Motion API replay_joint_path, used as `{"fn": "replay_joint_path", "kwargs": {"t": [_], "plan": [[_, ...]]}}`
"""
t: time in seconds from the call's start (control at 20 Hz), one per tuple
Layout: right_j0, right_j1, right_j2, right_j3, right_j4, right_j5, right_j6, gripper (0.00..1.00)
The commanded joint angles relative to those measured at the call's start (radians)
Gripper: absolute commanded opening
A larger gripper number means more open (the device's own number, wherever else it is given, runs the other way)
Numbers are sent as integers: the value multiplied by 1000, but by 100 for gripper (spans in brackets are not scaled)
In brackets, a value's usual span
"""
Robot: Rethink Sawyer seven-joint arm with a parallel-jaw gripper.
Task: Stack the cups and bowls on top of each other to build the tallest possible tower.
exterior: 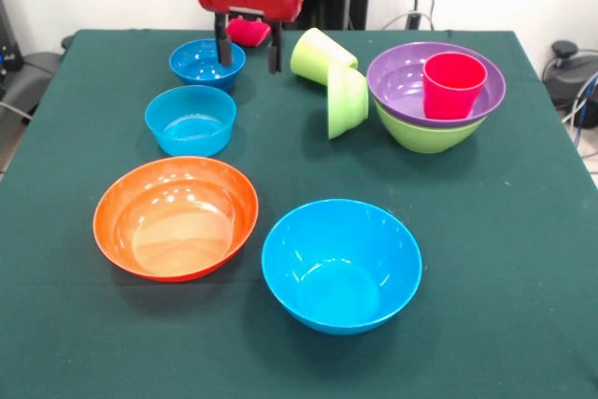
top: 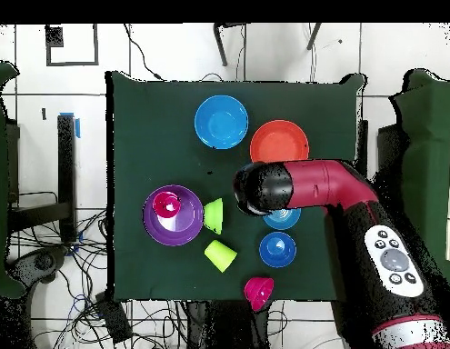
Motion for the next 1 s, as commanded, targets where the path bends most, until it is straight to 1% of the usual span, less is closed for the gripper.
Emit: {"fn": "replay_joint_path", "kwargs": {"t": [0.05,0.1,0.2,0.3,0.45,0.55,0.6,0.7,0.85,1.0], "plan": [[130,58,-123,-125,-83,-27,191,100],[134,73,-137,-121,-66,-38,209,100],[131,83,-164,-72,-5,-58,252,100],[133,59,-197,-14,38,-65,281,100],[110,13,-215,79,65,-113,258,100],[102,-10,-225,120,74,-133,242,100],[99,-14,-229,140,77,-150,238,100],[76,-16,-219,177,111,-164,222,100],[95,-13,-256,180,93,-189,225,100],[122,3,-313,169,68,-214,243,100]]}}
